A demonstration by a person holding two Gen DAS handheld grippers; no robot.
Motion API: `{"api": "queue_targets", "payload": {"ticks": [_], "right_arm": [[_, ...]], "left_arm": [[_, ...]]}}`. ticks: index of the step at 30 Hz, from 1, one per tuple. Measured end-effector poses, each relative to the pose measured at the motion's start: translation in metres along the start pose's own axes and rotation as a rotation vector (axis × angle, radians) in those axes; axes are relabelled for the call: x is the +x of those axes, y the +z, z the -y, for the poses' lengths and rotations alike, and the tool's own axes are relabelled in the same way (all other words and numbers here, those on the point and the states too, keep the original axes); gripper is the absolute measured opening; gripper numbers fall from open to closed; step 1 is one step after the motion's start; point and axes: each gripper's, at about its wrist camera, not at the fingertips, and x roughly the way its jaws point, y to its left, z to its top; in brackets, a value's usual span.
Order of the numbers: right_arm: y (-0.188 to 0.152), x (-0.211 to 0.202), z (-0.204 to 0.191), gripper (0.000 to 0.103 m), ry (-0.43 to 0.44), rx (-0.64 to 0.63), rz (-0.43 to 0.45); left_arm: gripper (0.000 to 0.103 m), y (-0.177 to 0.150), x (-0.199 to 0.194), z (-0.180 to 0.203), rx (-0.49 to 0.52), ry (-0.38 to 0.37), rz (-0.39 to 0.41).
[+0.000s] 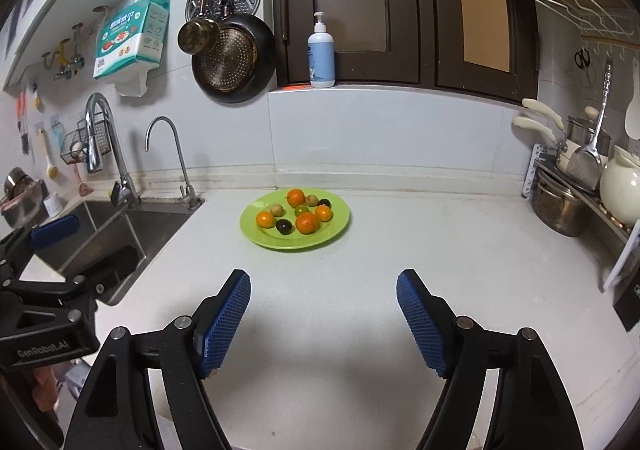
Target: Organize fruits
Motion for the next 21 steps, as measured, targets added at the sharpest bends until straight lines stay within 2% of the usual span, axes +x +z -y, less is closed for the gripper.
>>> {"api": "queue_targets", "payload": {"ticks": [9, 21], "right_arm": [[-0.004, -0.009, 0.001, 0.076, 0.000, 0.000, 0.006], [-0.003, -0.011, 0.000, 0.076, 0.016, -0.007, 0.010]], "left_arm": [[0.103, -0.001, -0.009, 0.001, -0.008, -0.010, 0.013], [0.103, -0.002, -0.011, -0.003, -0.024, 0.000, -0.008]]}}
